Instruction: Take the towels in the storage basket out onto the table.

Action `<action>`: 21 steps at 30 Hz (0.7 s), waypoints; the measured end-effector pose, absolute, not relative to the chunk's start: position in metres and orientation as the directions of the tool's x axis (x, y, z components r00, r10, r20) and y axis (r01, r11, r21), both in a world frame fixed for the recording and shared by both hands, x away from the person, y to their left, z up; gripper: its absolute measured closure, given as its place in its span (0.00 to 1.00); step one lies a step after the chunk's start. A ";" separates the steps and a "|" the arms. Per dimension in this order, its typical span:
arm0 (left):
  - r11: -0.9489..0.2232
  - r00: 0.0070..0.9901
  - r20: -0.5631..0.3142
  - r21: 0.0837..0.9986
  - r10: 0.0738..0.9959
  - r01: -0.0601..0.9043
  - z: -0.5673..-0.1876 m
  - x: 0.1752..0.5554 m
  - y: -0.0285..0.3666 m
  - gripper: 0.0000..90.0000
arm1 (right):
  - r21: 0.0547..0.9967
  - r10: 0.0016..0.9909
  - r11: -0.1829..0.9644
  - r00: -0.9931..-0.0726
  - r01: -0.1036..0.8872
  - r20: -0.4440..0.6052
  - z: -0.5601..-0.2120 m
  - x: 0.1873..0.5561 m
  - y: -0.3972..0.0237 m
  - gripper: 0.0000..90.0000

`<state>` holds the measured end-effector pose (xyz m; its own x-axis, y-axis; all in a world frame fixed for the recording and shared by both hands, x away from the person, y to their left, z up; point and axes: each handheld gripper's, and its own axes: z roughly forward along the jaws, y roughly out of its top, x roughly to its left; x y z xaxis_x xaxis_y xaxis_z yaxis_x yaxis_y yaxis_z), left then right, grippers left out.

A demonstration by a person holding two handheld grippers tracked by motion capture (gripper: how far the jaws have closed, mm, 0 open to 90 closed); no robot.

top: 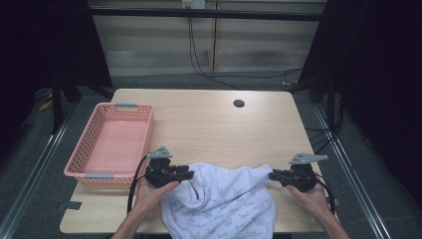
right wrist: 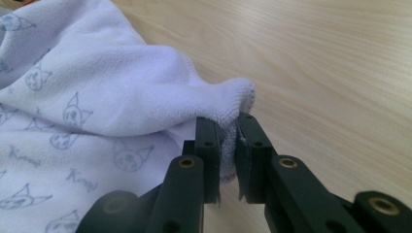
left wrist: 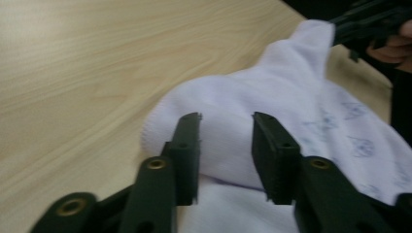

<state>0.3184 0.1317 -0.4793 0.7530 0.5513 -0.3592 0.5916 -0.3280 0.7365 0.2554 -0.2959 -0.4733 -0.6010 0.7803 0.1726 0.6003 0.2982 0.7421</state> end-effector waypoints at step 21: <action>-0.484 0.837 -0.247 0.722 0.487 0.495 -0.483 0.294 0.122 0.93 | 0.716 0.788 0.319 -0.594 0.620 0.162 -0.486 0.261 -0.286 0.62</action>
